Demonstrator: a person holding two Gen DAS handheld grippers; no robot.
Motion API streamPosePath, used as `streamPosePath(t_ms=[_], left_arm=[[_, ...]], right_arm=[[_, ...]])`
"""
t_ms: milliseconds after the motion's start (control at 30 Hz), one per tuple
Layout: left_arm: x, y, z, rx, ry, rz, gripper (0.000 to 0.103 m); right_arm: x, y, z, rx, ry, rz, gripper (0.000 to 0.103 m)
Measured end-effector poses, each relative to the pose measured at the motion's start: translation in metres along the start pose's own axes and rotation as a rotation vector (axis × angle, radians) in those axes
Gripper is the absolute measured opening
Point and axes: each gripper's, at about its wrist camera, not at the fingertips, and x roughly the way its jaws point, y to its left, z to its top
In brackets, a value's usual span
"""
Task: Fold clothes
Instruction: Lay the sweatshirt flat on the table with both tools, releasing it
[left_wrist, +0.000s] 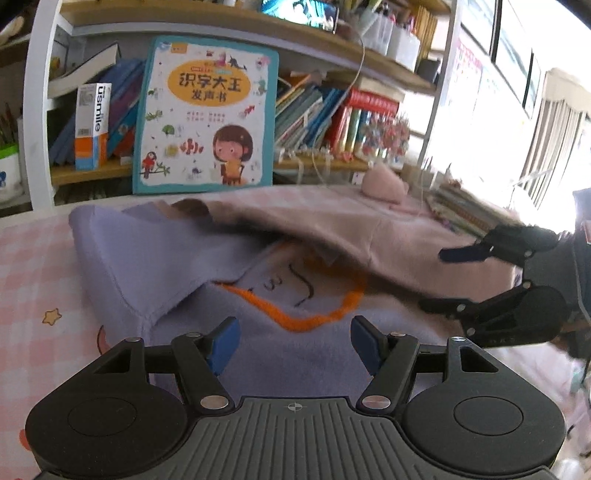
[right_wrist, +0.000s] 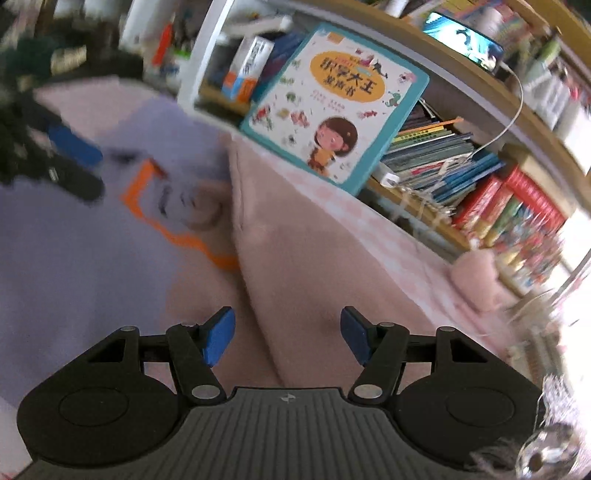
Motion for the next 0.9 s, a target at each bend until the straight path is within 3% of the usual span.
streamPosePath(t_ms=[133, 233, 333, 500, 733, 900], left_arm=[[0.006, 0.004, -0.007, 0.014, 0.049, 0.036, 0.068], [0.006, 0.011, -0.009, -0.006, 0.066, 0.047, 0.068], [0.001, 0.014, -0.007, -0.018, 0.058, 0.050, 0.068], [0.002, 0.004, 0.007, 0.043, 0.024, 0.044, 0.068], [0.019, -0.021, 0.029, 0.159, -0.009, 0.022, 0.068], [0.036, -0.037, 0.040, 0.214, -0.019, 0.002, 0.068]], right_arm=[[0.010, -0.009, -0.004, -0.020, 0.041, -0.062, 0.056], [0.011, -0.028, 0.000, 0.046, 0.041, -0.085, 0.037], [0.015, -0.046, 0.004, 0.099, 0.036, -0.113, 0.033], [0.030, -0.069, 0.015, 0.171, 0.026, -0.123, 0.007], [0.048, -0.116, 0.044, 0.200, -0.031, -0.222, 0.006], [0.097, -0.156, 0.053, 0.230, 0.031, -0.283, 0.007]])
